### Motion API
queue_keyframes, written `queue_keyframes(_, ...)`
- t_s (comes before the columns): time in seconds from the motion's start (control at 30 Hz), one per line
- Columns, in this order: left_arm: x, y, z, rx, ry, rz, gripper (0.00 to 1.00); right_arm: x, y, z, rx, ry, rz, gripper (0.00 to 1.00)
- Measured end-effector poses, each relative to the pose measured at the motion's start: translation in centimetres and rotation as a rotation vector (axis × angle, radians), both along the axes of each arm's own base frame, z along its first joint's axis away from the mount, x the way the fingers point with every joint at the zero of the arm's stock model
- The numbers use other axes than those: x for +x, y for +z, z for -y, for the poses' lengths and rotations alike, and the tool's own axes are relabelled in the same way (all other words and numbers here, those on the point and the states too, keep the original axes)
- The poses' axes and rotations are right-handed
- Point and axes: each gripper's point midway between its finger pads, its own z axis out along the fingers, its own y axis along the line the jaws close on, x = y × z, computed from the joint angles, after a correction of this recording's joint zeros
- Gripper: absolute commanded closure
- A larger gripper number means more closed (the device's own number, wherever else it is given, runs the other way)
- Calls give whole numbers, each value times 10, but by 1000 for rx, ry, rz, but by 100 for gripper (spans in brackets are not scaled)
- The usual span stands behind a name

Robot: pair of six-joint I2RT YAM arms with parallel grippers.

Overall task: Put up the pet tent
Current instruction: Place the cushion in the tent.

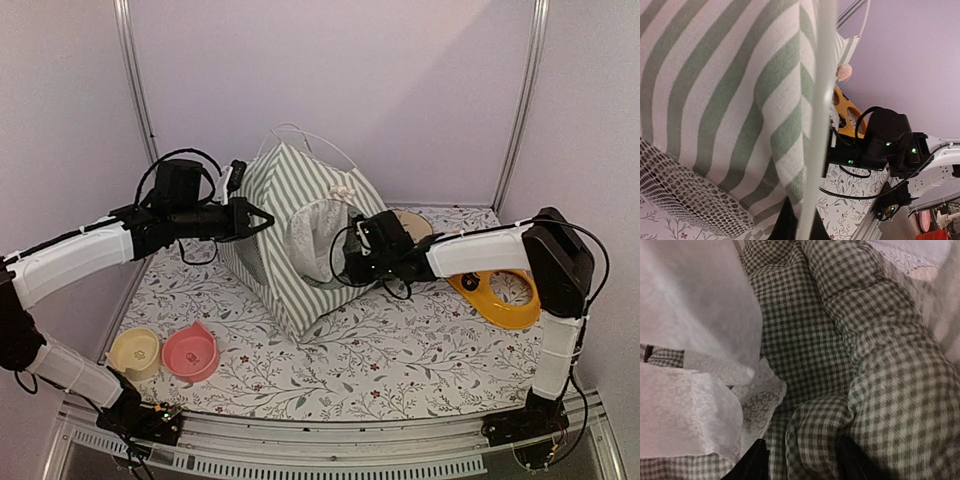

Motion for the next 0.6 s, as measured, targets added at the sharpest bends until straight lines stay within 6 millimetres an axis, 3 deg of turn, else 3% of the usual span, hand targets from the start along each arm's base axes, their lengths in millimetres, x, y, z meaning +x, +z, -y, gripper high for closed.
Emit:
queue_keyframes(0.17,10,-2,-12,17,20,17,100,-36,67,11,182,75,79,33)
queue_keyframes(0.3,19,-4,-27,47,33,32,100,-47,127,0,347,156,182,24)
queue_keyframes(0.37,21,-5,-30,58,23,35,100,-49,134,-8,382,189,195,21)
queue_keyframes(0.43,23,-4,-30,64,14,39,100,-54,129,-17,388,220,184,23)
queue_keyframes(0.53,23,-4,-29,65,-3,38,100,-68,116,-34,378,279,159,34)
queue_keyframes(0.6,24,-4,-31,65,-3,39,100,-87,118,-48,397,351,167,49)
